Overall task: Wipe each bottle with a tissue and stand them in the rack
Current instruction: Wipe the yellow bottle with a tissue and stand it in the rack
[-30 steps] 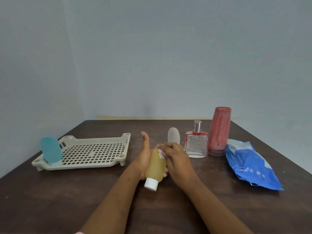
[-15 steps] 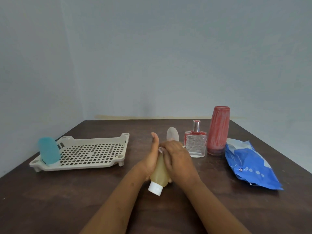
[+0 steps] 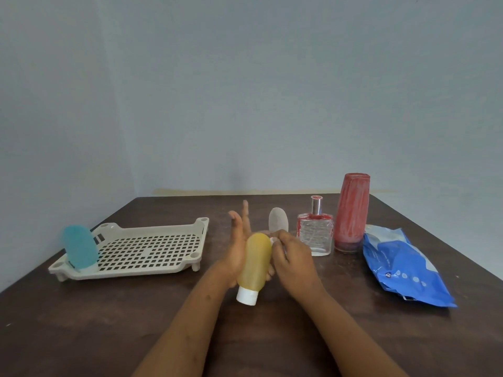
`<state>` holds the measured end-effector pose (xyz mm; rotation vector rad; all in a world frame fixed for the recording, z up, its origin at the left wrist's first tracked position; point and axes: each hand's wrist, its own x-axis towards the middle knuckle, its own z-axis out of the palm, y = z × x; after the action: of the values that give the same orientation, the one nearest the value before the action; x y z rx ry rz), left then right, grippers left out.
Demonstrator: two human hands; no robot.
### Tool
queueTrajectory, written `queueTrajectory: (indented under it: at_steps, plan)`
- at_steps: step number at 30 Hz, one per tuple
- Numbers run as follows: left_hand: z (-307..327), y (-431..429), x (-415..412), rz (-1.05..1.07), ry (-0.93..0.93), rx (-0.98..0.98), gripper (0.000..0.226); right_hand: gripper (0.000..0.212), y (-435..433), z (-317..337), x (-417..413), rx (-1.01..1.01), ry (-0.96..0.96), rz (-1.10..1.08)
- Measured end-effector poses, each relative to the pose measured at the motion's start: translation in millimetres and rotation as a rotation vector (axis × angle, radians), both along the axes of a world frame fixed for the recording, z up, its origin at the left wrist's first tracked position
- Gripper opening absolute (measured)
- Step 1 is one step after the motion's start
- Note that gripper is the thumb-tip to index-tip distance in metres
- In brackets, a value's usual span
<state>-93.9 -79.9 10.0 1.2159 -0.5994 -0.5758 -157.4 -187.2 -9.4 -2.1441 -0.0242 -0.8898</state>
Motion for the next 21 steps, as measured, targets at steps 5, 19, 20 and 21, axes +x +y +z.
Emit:
queueTrajectory:
  at_steps: [5, 19, 20, 21]
  plan:
    - [-1, 2, 7, 0.077, 0.015, -0.035, 0.085, 0.02, 9, 1, -6, 0.199, -0.024, 0.15]
    - [-12, -1, 23, 0.145, -0.061, -0.12, 0.081, 0.012, 6, 2, -6, 0.426, 0.029, 0.244]
    - [-12, 0, 23, 0.155, -0.065, -0.116, 0.082, 0.012, 5, 1, -5, 0.44, 0.034, 0.251]
    - [-11, 0, 22, 0.163, -0.067, -0.114, 0.083, 0.012, 4, 0, -5, 0.447, 0.039, 0.257]
